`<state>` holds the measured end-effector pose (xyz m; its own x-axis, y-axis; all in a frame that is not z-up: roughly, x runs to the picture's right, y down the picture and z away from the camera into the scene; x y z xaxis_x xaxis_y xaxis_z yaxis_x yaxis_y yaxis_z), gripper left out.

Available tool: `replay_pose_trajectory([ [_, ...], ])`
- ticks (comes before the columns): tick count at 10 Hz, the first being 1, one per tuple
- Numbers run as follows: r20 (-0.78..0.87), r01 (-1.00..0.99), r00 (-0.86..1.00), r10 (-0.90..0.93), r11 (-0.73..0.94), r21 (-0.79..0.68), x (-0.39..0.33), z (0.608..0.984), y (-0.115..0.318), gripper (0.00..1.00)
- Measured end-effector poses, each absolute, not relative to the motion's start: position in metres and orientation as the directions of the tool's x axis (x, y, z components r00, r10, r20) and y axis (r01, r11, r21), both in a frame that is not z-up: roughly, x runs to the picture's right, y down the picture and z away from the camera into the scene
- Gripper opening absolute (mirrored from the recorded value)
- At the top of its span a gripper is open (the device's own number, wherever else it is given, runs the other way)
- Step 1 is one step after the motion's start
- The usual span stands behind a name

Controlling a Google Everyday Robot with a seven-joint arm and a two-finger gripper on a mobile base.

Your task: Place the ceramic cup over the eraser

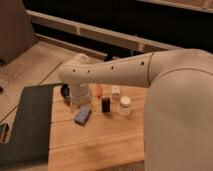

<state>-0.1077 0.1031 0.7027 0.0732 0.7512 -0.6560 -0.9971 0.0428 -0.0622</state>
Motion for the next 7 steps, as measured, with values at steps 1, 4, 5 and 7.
replay_pose_trajectory([
  [1,-0.656,-0.997,0.073,0.751,0.043,-0.062,-0.1078,0.7027,0.103,0.65],
  [4,-0.656,-0.997,0.073,0.751,0.043,-0.062,-0.1077,0.7027,0.1031,0.65],
  [5,-0.656,-0.997,0.073,0.751,0.043,-0.062,-0.1077,0.7027,0.1031,0.65],
  [7,-0.653,-0.997,0.075,0.754,0.05,-0.057,-0.1073,0.7024,0.1021,0.65],
])
